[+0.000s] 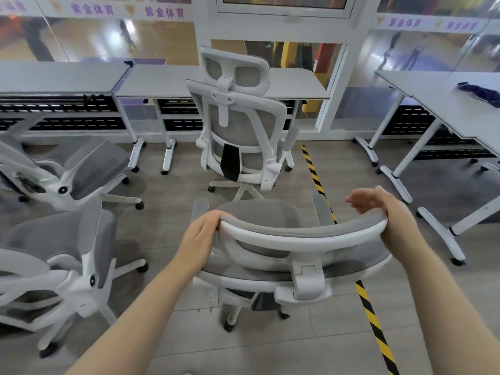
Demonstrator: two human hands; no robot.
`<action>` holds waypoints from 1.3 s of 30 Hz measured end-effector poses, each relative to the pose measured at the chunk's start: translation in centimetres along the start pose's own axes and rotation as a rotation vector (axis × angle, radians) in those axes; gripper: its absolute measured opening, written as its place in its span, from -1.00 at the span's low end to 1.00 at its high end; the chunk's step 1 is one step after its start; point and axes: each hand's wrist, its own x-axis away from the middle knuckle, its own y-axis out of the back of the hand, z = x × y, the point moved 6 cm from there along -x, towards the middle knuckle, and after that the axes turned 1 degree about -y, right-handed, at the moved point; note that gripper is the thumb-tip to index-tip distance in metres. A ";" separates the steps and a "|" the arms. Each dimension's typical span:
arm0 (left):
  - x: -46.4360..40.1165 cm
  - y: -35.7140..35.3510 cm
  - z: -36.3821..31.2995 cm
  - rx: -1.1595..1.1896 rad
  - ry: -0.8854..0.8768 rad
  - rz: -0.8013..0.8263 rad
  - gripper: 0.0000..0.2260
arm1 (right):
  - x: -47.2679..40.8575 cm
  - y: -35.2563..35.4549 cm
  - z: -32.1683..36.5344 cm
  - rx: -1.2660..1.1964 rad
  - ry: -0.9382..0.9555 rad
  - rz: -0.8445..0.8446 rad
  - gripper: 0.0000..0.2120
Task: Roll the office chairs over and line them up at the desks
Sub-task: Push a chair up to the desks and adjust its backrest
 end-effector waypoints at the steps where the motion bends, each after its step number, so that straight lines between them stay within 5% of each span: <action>1: -0.2 0.6 0.0 -0.041 -0.010 0.030 -0.63 | -0.2 -0.2 1.4 0.117 0.003 0.038 -0.60; 7: -2.4 7.5 0.5 -0.386 -0.096 0.079 -0.70 | -0.8 -6.3 9.5 0.878 -0.002 0.093 -0.73; 11: -4.0 14.1 2.8 -0.660 -0.133 0.141 -0.38 | -0.7 -15.9 12.8 1.016 0.006 0.168 -0.59; 16: -5.4 23.6 5.9 -0.921 -0.118 0.094 -0.29 | -1.5 -29.5 15.1 1.185 0.143 0.232 -0.47; 25: -9.0 34.3 9.7 -0.970 -0.039 0.024 -0.40 | -4.6 -46.8 11.6 1.037 0.228 0.193 -0.46; 39: -27.3 34.8 14.8 -0.905 0.026 0.096 -0.45 | -21.7 -50.9 5.0 0.918 0.152 -0.007 -0.44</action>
